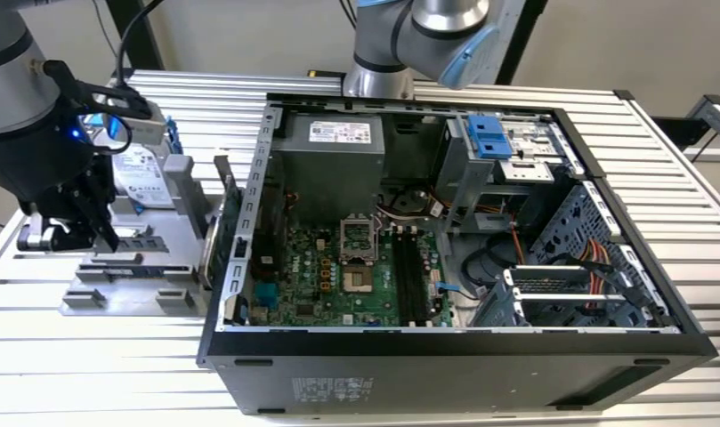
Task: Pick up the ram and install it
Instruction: 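Pick up the ram and move it above insertion slot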
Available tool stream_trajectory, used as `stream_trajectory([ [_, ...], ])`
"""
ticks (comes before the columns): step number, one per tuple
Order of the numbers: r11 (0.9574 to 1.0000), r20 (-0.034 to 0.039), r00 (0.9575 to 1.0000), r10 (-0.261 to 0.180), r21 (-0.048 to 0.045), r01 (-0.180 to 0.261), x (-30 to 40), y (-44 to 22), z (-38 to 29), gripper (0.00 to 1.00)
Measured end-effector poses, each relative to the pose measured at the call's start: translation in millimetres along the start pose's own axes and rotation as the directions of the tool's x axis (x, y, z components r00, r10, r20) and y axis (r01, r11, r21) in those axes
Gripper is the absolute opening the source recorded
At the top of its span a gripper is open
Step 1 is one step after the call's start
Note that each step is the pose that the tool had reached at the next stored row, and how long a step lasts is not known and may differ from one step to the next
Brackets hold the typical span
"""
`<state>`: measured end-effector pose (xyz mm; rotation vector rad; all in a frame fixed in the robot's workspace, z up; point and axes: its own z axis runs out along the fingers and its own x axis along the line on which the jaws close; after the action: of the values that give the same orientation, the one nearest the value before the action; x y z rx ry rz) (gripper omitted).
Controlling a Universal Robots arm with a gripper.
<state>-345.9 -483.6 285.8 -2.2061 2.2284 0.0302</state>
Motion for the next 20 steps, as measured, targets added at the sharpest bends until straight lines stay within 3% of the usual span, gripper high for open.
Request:
stream_trajectory([
  [20,0.9997,0.0046,0.9997,0.023,0.0003,-0.023,-0.2,0.1,-10.8,0.00],
])
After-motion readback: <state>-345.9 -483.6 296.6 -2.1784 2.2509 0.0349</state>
